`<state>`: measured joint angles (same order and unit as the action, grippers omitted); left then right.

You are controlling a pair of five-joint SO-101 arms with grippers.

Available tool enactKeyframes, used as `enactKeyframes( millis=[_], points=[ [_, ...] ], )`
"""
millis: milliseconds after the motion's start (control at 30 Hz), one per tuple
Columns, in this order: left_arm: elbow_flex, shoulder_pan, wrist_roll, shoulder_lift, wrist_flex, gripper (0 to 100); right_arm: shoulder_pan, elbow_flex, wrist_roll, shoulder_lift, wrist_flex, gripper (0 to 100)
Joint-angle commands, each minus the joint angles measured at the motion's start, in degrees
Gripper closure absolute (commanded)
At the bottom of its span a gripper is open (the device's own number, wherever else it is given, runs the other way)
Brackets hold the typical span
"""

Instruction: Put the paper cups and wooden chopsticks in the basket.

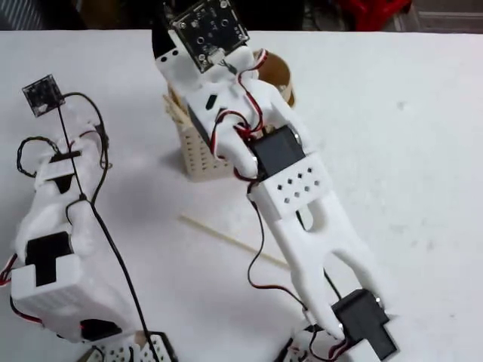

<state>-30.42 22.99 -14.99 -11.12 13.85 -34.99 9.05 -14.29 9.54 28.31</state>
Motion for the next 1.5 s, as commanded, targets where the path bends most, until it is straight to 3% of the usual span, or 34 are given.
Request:
enactKeyframes(
  millis=[0, 133, 400, 500, 600, 700, 967, 1233, 1467],
  points=[
    [2.3, -0.2, 0.5, 0.6, 0.1, 91, 0.7, 3.1, -0.1, 0.4, 0.8, 90.4],
    [2.3, -0.2, 0.5, 0.6, 0.2, 91, 0.4, 3.1, 0.0, 1.5, 11.4, 96.1],
    [2.3, -0.2, 0.5, 0.6, 0.1, 91, 0.3, 3.0, -0.8, 6.6, 50.9, 98.2],
    [2.3, -0.2, 0.5, 0.6, 0.1, 91, -2.0, 0.2, -6.8, 7.4, 57.0, 98.1],
    [2.3, -0.1, 0.5, 0.7, 0.2, 91, -6.1, -7.7, -18.0, 7.2, 60.4, 98.1],
    [2.3, 0.0, 0.5, 0.7, 0.2, 91, -9.4, -20.8, -26.1, 7.3, 57.2, 98.1],
    [2.3, -0.1, 0.5, 0.7, 0.2, 91, -10.9, -47.6, -24.4, 6.7, 31.8, 98.0],
    [2.3, -0.2, 0.5, 0.7, 0.2, 91, -11.0, -55.1, -22.0, 6.6, 25.6, 85.2],
    [2.3, 0.0, 0.5, 0.7, 0.3, 91, -9.5, -53.7, -19.3, 0.7, 21.6, 86.4]
  ],
)
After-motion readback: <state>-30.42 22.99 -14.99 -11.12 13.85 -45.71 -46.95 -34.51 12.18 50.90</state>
